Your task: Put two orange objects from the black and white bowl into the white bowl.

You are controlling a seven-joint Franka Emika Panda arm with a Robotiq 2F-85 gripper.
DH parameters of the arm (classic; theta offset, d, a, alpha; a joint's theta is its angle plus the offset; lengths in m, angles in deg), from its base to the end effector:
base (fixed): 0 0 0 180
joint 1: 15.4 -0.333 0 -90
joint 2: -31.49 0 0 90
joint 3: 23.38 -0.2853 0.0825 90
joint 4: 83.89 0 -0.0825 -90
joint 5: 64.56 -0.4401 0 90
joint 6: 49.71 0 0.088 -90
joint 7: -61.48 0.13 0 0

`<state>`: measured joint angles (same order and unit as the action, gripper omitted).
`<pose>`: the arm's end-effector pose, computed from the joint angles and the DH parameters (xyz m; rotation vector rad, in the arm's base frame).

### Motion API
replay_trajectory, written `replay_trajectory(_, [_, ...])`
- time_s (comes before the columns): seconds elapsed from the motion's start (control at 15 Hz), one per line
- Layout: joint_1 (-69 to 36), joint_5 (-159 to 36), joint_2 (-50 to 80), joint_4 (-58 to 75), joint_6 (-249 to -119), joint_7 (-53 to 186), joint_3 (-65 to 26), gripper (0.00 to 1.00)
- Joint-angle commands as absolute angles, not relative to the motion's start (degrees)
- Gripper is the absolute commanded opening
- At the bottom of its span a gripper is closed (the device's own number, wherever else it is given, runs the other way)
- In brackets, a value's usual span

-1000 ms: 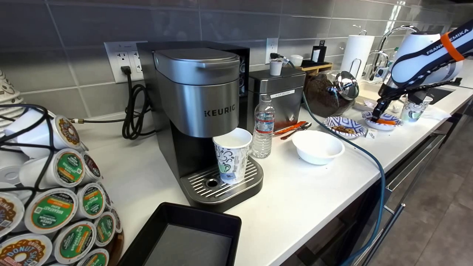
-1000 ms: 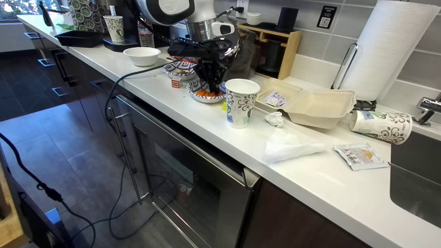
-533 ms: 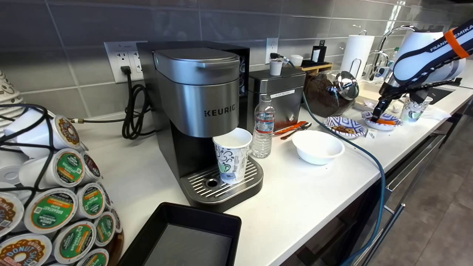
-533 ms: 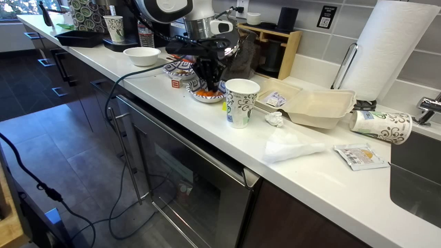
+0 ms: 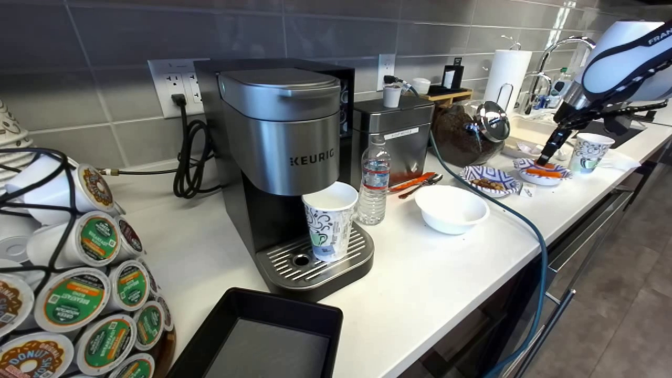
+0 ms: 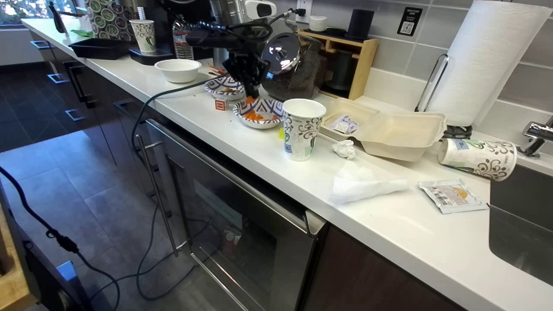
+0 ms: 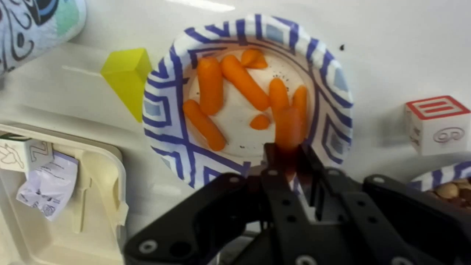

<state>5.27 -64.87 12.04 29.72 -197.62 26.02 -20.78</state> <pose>0.6147 -0.2642 0.2315 2.9695 0.3176 0.3314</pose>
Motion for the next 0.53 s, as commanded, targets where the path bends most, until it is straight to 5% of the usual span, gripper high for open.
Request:
replay_trajectory(0.0, [6.2,-73.9,17.8,36.1,-199.4,15.6,-25.6,0.04])
replay_trajectory(0.47, [-0.5,-84.6,21.1,38.8,-191.2,-0.7,-30.3,0.04])
